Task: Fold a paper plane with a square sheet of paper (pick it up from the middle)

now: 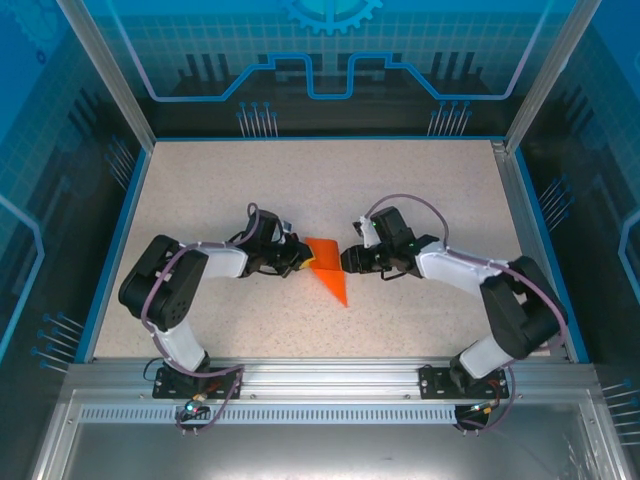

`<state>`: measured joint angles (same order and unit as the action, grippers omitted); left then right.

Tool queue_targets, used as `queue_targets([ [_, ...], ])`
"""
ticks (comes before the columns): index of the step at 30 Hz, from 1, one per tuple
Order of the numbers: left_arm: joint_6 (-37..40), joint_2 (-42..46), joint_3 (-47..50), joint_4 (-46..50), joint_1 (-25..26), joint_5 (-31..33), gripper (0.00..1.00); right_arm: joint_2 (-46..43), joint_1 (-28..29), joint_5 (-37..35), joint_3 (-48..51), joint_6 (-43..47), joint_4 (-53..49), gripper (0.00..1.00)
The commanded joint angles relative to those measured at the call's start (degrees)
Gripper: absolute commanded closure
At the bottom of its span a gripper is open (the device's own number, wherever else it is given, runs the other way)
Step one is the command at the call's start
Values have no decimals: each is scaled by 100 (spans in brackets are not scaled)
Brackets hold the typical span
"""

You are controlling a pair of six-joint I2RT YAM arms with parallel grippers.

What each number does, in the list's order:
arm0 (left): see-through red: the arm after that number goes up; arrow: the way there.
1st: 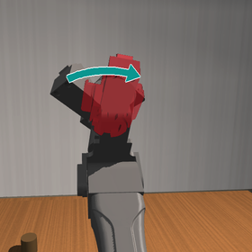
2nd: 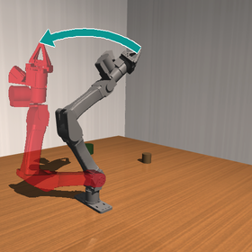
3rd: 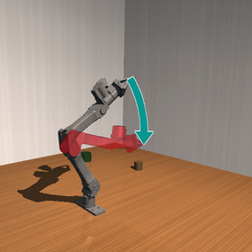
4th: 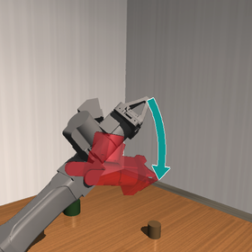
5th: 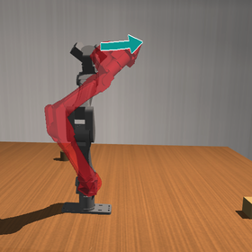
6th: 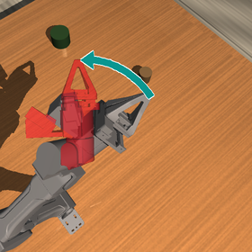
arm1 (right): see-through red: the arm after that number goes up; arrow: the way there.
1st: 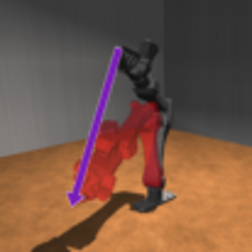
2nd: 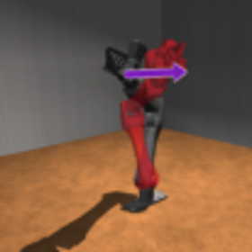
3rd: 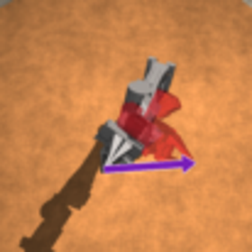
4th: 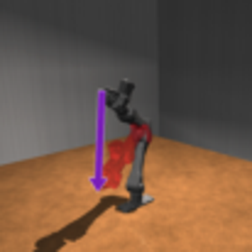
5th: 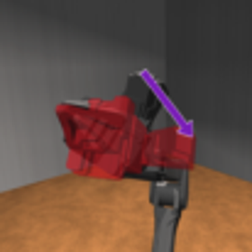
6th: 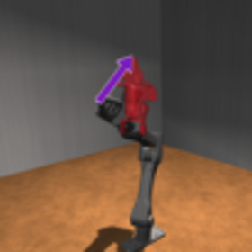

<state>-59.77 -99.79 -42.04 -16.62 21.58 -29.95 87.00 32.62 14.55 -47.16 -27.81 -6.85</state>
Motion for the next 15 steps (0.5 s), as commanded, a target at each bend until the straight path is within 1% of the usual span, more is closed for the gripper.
queue_targets([
  [1,-192,188,126,-130,-24,151,95,-300,687,-1268,294,672,-119,61],
  [6,-238,179,122,-161,-9,139,95,-276,1944,-3101,528,1256,386,62],
  [10,-238,188,112,-169,4,119,95,-142,2696,-4057,667,1796,833,61],
  [13,-218,185,82,-147,12,108,95,168,2938,-4423,626,2028,973,60],
  [15,-212,177,81,-148,20,95,95,383,3050,-4506,526,2142,975,60],
])
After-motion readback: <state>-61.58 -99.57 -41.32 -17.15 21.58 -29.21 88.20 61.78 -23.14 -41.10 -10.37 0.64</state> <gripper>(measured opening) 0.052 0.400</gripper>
